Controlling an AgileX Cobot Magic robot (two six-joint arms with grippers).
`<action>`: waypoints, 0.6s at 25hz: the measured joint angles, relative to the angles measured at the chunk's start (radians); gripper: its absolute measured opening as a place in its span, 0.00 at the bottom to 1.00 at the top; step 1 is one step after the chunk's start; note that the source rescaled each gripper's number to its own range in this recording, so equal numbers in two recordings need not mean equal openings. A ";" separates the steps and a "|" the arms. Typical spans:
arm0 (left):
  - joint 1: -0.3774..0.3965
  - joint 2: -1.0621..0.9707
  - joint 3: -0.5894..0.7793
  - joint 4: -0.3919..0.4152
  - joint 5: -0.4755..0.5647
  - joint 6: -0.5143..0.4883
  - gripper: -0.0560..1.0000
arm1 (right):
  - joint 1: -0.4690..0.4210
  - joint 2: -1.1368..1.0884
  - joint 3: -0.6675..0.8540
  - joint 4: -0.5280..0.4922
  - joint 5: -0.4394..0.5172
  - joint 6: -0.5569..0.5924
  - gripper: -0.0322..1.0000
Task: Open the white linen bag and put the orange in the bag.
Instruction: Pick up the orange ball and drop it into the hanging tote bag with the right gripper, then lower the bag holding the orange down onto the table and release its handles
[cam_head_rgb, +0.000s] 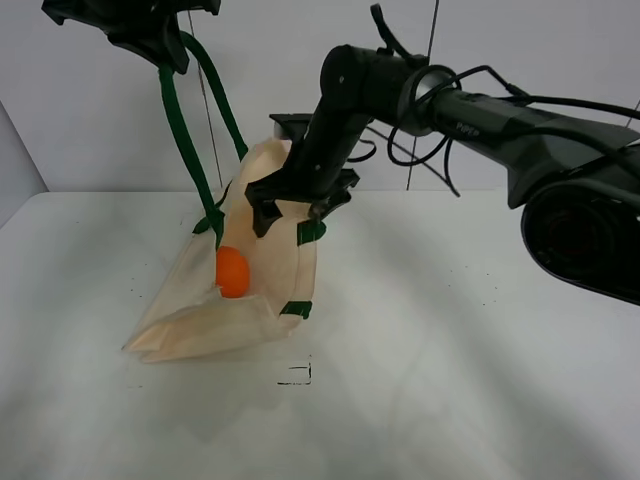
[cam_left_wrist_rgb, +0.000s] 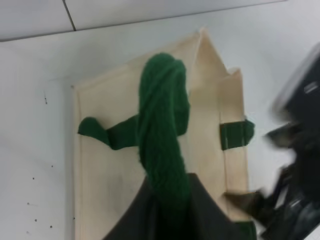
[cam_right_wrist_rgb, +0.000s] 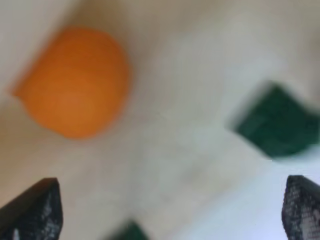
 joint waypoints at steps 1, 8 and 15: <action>0.000 0.000 0.000 0.000 0.000 0.000 0.05 | -0.011 -0.007 -0.002 -0.041 0.014 0.015 1.00; 0.000 0.000 0.000 -0.001 0.000 0.000 0.05 | -0.159 -0.008 -0.003 -0.123 0.034 0.036 1.00; 0.000 0.000 0.000 0.000 0.000 0.000 0.05 | -0.376 -0.007 -0.003 -0.168 0.034 0.034 1.00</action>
